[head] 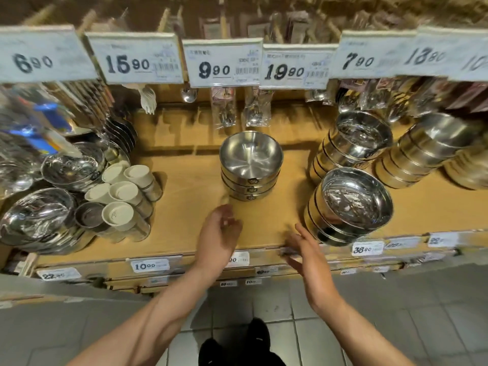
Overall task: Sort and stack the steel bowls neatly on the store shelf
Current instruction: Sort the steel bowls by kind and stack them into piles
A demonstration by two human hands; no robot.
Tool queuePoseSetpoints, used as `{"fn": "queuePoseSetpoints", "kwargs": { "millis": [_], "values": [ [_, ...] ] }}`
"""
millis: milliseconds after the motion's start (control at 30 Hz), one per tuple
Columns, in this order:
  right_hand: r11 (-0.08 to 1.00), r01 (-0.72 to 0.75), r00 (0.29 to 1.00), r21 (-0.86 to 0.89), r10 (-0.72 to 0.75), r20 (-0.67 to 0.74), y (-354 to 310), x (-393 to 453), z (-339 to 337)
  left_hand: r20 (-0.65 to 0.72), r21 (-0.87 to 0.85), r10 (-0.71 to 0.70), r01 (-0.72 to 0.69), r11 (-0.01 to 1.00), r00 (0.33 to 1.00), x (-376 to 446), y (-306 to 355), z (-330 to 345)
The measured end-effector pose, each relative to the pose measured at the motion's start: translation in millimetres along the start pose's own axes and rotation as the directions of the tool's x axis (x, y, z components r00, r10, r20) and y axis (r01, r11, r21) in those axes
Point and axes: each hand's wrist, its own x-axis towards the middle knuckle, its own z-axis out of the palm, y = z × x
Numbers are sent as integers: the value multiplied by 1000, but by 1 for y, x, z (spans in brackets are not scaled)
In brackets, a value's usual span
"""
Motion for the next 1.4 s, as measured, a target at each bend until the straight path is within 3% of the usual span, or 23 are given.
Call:
{"fn": "queuePoseSetpoints", "kwargs": {
  "millis": [300,467,567,800,1100,1400],
  "values": [
    [999,45,974,25,-38,-222,-13,-26,-97,259,26,26,-34,999,965,-18,37,60],
    [993,67,965,95,-40,-259,-37,5,-139,314,-55,-30,50,997,949,-16,44,109],
    [996,48,980,77,-32,-196,-53,33,-153,302,-153,-152,205,967,941,-11,49,138],
    [1000,-26,987,5,25,157,-68,65,-159,275,-228,-193,258,939,942,-2,51,166],
    [998,-61,967,9,57,249,-50,54,-141,232,-231,-153,207,951,961,-23,39,138],
    [998,-52,937,-27,58,344,-46,24,-41,74,-279,-206,218,935,976,-39,24,37]
  ]
}}
